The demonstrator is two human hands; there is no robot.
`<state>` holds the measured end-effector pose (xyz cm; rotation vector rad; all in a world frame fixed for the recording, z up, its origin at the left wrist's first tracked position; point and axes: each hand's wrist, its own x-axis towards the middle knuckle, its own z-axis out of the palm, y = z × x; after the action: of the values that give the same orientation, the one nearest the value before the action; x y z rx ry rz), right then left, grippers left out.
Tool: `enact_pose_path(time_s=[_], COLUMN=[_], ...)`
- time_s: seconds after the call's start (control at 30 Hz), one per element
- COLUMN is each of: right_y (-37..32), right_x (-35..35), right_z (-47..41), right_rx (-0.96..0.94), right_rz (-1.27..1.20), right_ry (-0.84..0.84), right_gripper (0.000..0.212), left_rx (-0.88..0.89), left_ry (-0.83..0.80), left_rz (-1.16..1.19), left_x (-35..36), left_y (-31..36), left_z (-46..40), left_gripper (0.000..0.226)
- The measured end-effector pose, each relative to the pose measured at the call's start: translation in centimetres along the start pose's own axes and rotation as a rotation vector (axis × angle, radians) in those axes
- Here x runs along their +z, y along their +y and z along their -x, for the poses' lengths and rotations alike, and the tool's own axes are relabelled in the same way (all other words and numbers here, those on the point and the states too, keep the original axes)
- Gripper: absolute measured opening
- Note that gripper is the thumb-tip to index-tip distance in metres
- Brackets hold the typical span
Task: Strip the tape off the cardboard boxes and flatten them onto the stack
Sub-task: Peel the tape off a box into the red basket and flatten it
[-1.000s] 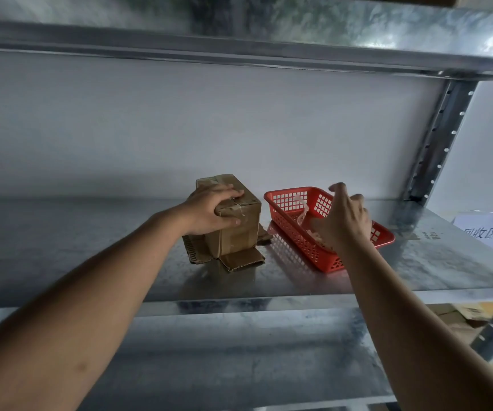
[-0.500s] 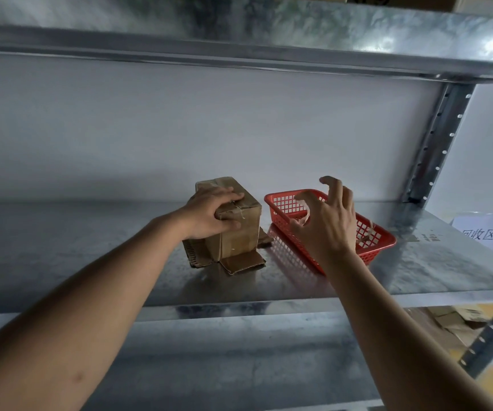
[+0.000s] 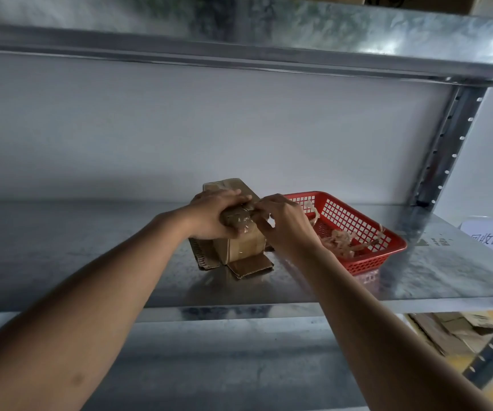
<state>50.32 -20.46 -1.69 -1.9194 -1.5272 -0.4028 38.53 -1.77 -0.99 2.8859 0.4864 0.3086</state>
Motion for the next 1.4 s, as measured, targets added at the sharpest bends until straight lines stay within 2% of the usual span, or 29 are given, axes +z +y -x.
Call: enact_pose_path(time_s=[0.23,0.37,0.47,0.5,0.6,0.67,0.73,0.77,0.83,0.93,1.0,1.1,1.2,1.3,1.4], right_y=[-0.4,-0.4,-1.4,-2.0,-3.0,-2.8,-2.2,-2.0,-1.7,-1.8,-2.5,-4.0,-5.3,-5.6,-5.6], right_x=[1.3,2.6,3.3,3.3,3.5,3.7,3.6,3.7,3.7,3.8,3.8,4.1,5.0,6.2,6.7], right_z=[-0.9,-1.0,-1.1,-1.1,-1.3,-1.8,-2.4,-2.7,-3.2,-3.9,-4.3,-4.5,-4.4,-4.1,-3.5], right_rx=[0.162,0.306,0.367,0.378,0.374,0.386,0.423,0.444,0.476,0.534,0.54,0.516,0.502,0.475,0.421], right_rz=[-0.083,-0.093,-0.3,-0.358,-0.397,-0.431,-0.534,-0.565,-0.541,-0.322,-0.26,-0.277,-0.414,-0.772,-0.939], right_ry=[0.09,0.164,0.151,0.128,0.032,0.012,0.007,0.008,0.054,0.173,0.172,0.085,-0.041,-0.195,-0.175], right_gripper=[0.023,0.027,0.021,0.024,0.057,0.049,0.035,0.031,0.023,0.009,0.004,0.018,0.036,0.028,0.023], left_rx=[-0.033,-0.073,-0.084,-0.095,-0.103,-0.104,-0.139,-0.162,-0.196,-0.271,-0.294,-0.32,-0.351,-0.33,-0.32], left_ry=[-0.09,-0.035,0.034,0.056,0.05,0.007,0.007,0.003,-0.026,-0.114,-0.162,-0.173,-0.156,-0.052,0.047], left_rz=[-0.117,-0.111,-0.196,-0.231,-0.289,-0.197,-0.083,-0.047,-0.014,0.118,0.158,0.027,0.053,0.101,0.108], left_x=[-2.2,-2.9,-2.7,-2.6,-2.8,-3.7,-5.0,-5.5,-6.0,-6.3,-6.7,-7.6,-7.3,-6.3,-5.4], left_y=[0.3,0.0,-0.1,0.1,0.5,0.4,0.0,-0.2,-0.5,-1.0,-1.2,-1.4,-2.3,-2.9,-3.3], left_z=[1.4,2.7,3.4,3.5,3.8,4.3,4.6,4.7,4.6,4.9,5.4,5.8,6.2,6.8,7.0], left_gripper=[0.117,0.107,0.105,0.107,0.112,0.092,0.054,0.043,0.037,0.039,0.041,0.033,0.032,0.039,0.039])
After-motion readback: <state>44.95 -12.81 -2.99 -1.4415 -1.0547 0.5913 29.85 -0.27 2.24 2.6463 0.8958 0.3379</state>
